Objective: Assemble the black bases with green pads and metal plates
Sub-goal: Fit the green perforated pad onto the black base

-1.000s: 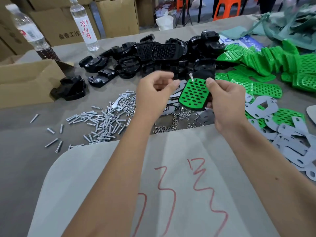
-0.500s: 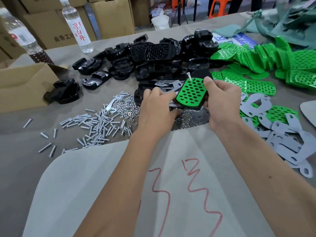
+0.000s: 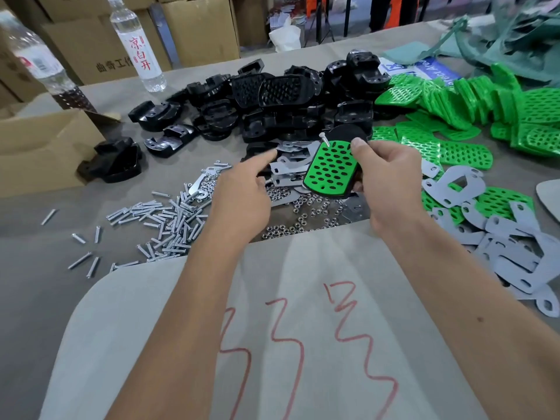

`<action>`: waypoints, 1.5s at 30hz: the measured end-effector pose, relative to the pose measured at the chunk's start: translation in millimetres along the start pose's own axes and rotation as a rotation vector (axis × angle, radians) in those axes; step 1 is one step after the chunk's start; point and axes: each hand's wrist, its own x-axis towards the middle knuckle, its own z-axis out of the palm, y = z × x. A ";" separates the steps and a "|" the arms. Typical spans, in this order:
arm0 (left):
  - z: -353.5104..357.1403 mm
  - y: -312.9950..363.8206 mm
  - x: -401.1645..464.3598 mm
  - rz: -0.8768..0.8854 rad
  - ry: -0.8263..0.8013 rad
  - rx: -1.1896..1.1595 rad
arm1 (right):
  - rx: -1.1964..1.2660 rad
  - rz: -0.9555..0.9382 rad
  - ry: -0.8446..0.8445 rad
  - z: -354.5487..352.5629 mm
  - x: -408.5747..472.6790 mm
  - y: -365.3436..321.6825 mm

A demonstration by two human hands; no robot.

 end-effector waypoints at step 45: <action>17.5 10.8 -16.9 -0.304 -0.093 -0.969 | 0.189 0.009 -0.070 13.1 -14.4 -1.9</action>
